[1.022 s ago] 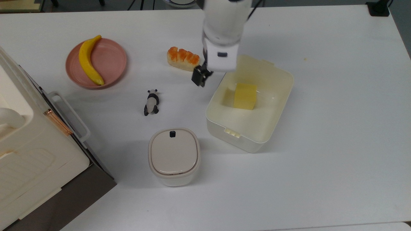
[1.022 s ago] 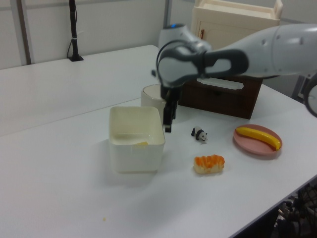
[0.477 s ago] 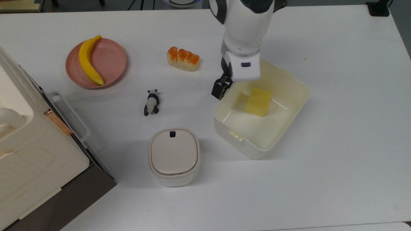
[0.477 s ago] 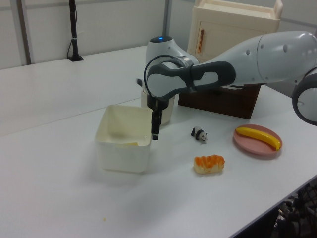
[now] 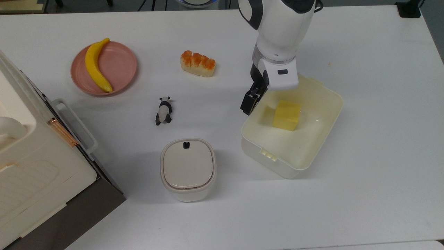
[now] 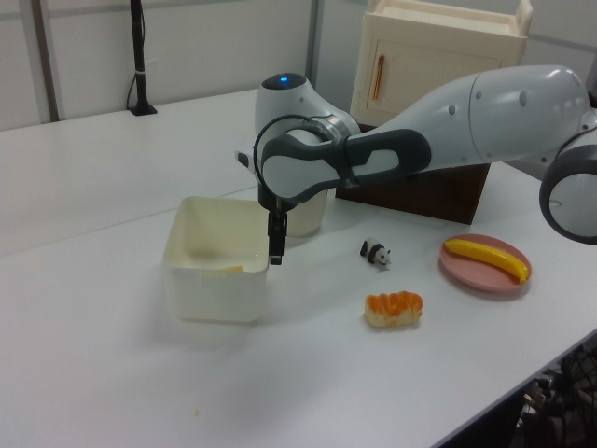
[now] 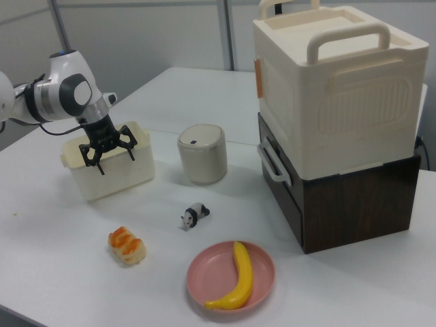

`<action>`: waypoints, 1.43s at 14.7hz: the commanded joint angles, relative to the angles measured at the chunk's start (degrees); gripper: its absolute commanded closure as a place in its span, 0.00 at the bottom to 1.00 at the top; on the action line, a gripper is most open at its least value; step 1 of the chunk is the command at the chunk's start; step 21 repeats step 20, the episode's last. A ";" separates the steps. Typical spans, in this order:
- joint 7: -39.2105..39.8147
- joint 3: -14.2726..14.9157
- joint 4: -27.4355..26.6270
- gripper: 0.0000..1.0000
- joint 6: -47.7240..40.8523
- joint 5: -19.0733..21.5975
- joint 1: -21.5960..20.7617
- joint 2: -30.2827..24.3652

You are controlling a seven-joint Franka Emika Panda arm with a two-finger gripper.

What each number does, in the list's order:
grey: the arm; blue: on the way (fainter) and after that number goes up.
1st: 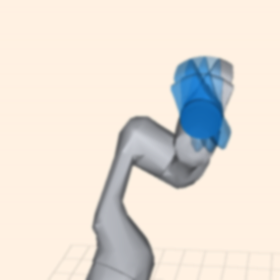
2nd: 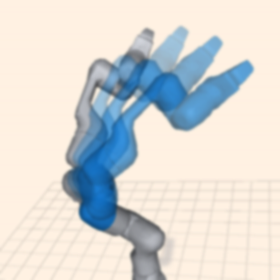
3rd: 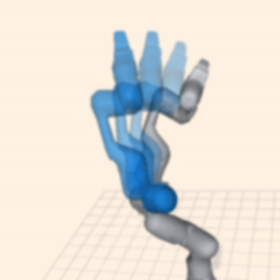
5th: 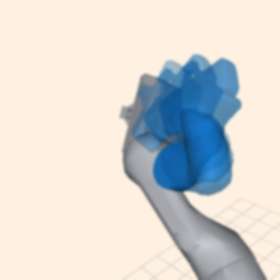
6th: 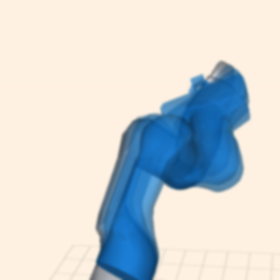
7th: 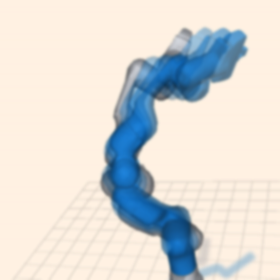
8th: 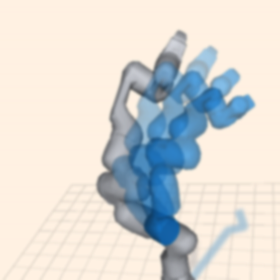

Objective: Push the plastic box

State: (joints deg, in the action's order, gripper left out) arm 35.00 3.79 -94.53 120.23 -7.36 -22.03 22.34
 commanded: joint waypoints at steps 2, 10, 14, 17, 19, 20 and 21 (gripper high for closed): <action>0.00 0.44 -2.14 0.00 -4.81 0.32 1.72 -6.76; -37.91 -5.00 -1.63 0.00 -21.00 3.85 15.06 -19.26; -40.71 -6.95 -1.01 0.00 -21.62 3.76 19.04 -19.35; -41.50 -6.69 -0.31 0.00 -22.23 3.76 19.13 -19.00; -41.59 -6.51 -0.04 0.00 -22.24 3.76 19.04 -18.56; -41.50 -6.51 -0.04 0.00 -22.06 3.76 19.04 -18.48; -41.50 -6.51 -0.04 0.00 -22.06 3.76 19.04 -18.48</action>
